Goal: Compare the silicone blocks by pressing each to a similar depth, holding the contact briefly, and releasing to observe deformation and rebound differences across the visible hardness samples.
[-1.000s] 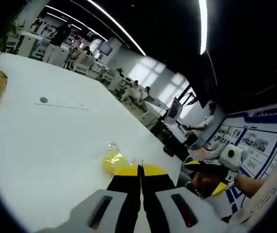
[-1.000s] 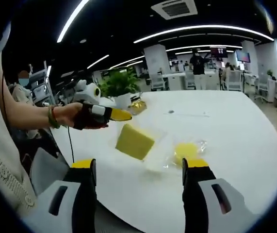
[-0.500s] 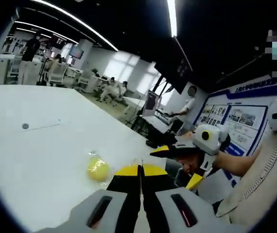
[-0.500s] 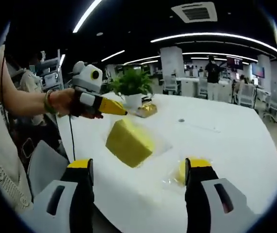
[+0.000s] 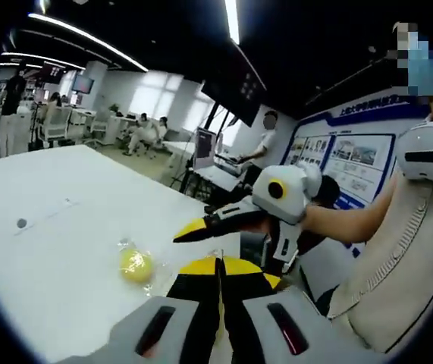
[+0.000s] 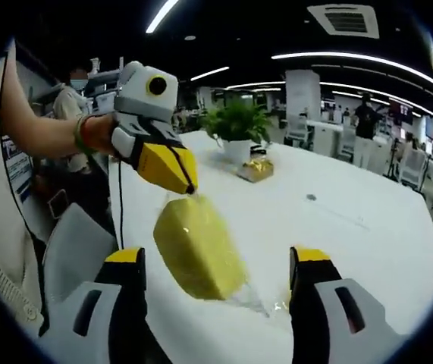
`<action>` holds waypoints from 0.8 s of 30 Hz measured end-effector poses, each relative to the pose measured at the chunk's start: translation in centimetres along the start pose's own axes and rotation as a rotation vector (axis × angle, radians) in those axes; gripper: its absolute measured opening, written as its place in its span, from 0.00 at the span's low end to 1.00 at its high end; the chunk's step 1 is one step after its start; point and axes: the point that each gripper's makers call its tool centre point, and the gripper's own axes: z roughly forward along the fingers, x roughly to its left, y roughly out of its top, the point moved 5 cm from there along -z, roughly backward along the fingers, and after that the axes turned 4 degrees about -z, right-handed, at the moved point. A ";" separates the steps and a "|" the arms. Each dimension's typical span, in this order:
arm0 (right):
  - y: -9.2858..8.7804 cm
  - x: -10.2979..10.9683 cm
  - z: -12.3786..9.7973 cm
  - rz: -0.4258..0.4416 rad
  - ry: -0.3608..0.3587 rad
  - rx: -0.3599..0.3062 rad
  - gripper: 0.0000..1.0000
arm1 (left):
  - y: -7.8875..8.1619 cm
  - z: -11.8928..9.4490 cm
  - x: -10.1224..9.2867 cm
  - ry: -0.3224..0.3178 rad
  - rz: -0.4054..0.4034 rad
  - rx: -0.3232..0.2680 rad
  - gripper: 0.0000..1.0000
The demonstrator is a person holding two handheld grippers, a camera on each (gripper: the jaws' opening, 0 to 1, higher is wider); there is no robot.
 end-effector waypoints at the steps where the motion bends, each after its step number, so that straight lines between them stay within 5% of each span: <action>1: 0.0 0.1 0.3 -0.009 0.011 0.002 0.70 | 0.0 0.0 0.0 0.000 0.006 0.005 0.00; 11: -1.5 0.5 2.2 -0.074 0.166 0.109 0.58 | -0.3 0.4 -0.6 -0.034 0.119 0.092 0.00; 15: -2.4 0.8 2.7 -0.089 0.231 0.171 0.48 | -0.2 0.4 -0.3 -0.043 0.103 0.093 0.00; 18: -2.6 1.1 2.7 -0.108 0.260 0.173 0.35 | -0.3 0.4 -0.4 -0.048 0.118 0.105 0.00; 24: -2.6 1.2 2.7 -0.137 0.270 0.159 0.28 | -0.8 0.3 -0.6 -0.057 0.148 0.138 0.00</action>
